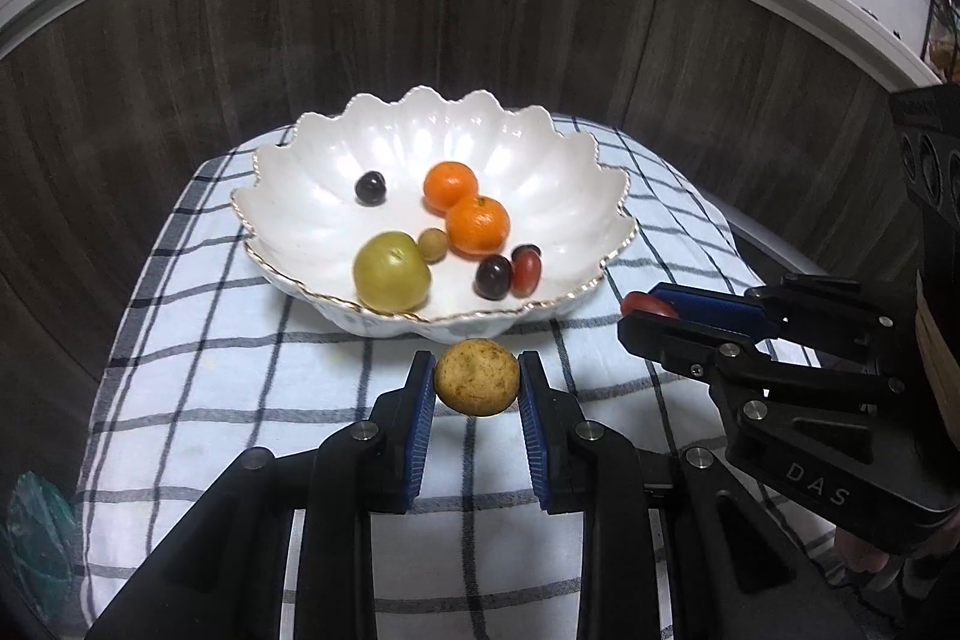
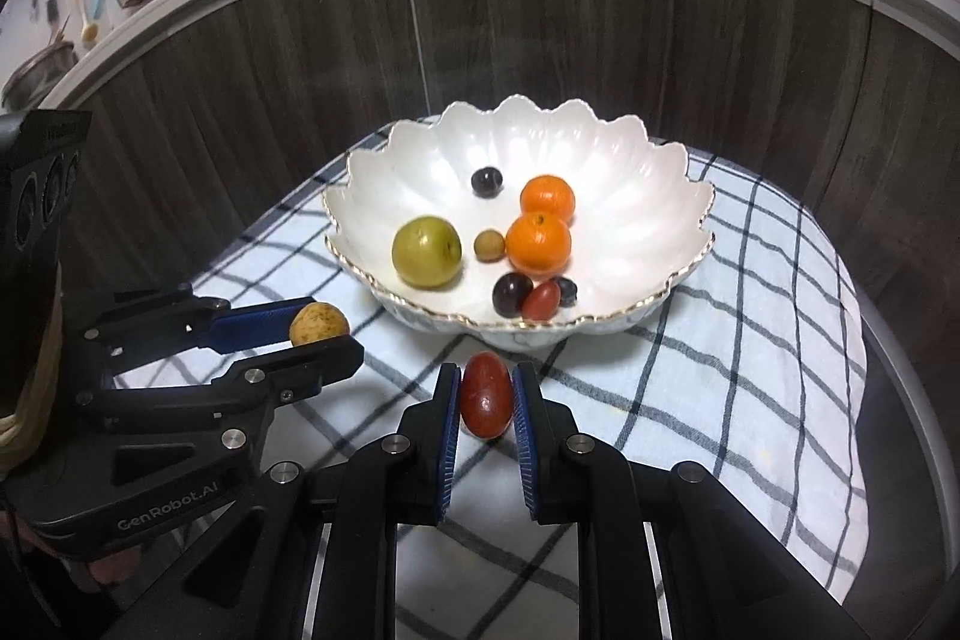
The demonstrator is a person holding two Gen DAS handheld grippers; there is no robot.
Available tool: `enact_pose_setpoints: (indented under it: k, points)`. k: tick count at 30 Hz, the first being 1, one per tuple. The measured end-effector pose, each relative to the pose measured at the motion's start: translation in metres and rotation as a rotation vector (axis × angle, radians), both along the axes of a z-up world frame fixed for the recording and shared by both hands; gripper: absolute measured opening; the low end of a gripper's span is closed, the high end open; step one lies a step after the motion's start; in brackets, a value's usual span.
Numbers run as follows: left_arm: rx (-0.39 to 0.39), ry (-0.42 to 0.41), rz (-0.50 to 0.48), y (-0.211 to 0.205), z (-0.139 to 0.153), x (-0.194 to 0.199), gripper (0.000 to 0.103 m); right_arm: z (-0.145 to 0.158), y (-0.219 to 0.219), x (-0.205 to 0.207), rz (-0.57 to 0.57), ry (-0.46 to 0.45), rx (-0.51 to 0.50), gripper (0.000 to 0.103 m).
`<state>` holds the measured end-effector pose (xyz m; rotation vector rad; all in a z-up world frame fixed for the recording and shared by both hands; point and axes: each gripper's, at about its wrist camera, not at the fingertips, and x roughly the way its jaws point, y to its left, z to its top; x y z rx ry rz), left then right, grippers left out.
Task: Organize fruits
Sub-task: 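Lift both held fruits and carry them over the white bowl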
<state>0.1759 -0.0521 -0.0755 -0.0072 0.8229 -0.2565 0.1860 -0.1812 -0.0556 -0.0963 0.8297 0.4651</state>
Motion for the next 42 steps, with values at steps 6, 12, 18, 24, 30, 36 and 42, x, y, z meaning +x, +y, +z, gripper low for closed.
enact_pose_setpoints:
  k: [6,12,18,24,30,36,42]
  points:
    - [-0.002,-0.012,0.025,0.013,0.010,0.008,0.028,0.013,0.009,0.005,-0.029,-0.024,0.000,0.019]
    - [-0.003,-0.021,0.046,0.023,0.017,0.021,0.028,0.023,0.013,0.015,-0.065,-0.048,-0.012,0.019]
    - [0.002,-0.023,0.053,0.029,0.023,0.040,0.028,0.032,0.011,0.033,-0.114,-0.054,-0.008,0.019]
    - [0.005,-0.032,0.074,0.038,0.030,0.061,0.028,0.038,0.009,0.055,-0.171,-0.062,-0.019,0.019]
    - [0.013,-0.035,0.083,0.044,0.035,0.083,0.028,0.040,0.006,0.080,-0.232,-0.045,-0.022,0.019]
    - [0.021,-0.026,0.085,0.047,0.035,0.107,0.028,0.040,0.007,0.100,-0.256,-0.044,-0.023,0.019]
    - [0.030,-0.010,0.084,0.048,0.029,0.129,0.028,0.035,0.005,0.123,-0.290,-0.019,-0.035,0.019]
